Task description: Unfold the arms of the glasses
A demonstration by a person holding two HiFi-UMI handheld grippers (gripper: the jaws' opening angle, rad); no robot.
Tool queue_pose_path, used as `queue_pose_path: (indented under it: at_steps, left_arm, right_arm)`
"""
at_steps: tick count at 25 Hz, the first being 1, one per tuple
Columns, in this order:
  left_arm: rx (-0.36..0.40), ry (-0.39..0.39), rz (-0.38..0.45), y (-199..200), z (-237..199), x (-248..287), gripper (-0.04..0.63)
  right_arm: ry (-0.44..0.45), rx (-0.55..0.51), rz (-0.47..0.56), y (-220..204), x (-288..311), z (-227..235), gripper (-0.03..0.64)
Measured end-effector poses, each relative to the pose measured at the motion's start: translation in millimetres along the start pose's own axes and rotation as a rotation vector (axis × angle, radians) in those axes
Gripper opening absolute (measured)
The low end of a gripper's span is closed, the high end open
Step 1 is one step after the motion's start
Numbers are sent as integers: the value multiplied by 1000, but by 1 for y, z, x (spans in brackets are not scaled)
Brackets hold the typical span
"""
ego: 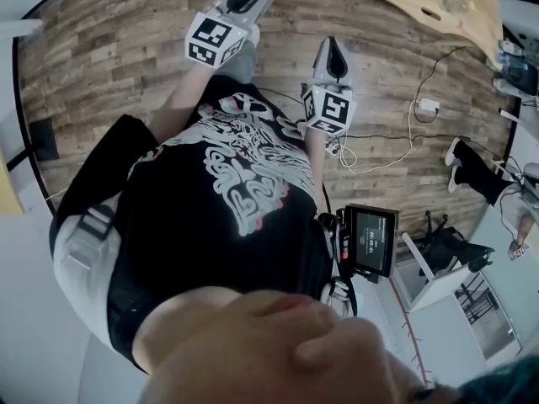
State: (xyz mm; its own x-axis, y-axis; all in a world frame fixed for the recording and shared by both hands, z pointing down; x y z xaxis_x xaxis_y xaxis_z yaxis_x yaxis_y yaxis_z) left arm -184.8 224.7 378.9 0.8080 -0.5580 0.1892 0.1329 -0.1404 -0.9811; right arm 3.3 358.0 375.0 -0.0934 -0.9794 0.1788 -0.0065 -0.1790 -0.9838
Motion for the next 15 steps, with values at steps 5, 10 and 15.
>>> queue_pose_path:
  at_steps: [5,10,15]
  left_arm:
    - [6,17,-14,5,-42,51,-11]
    - [44,12,-22,18,-84,101,-11]
    - [77,-17,-47,21,-118,143,-11]
  right_arm:
    - [-55,-9,-15,1,47,28,0]
    - [-140,30,-46,5,101,62,0]
    - [-180,43,-85,6,150,82,-1]
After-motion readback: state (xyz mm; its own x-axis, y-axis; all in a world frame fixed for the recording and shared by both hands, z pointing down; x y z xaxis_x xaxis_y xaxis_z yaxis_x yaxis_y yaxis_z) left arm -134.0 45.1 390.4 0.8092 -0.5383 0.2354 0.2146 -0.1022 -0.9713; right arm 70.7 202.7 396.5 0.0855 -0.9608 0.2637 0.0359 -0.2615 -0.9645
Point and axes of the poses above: the fingertips, and each gripper's own axes: x forward along the fingers, z to its right, y out of its top, the point moved 7 cm from there along -x, backward along the fingers, and after that the axes turned 1 degree about x, right-handed, at the moved point
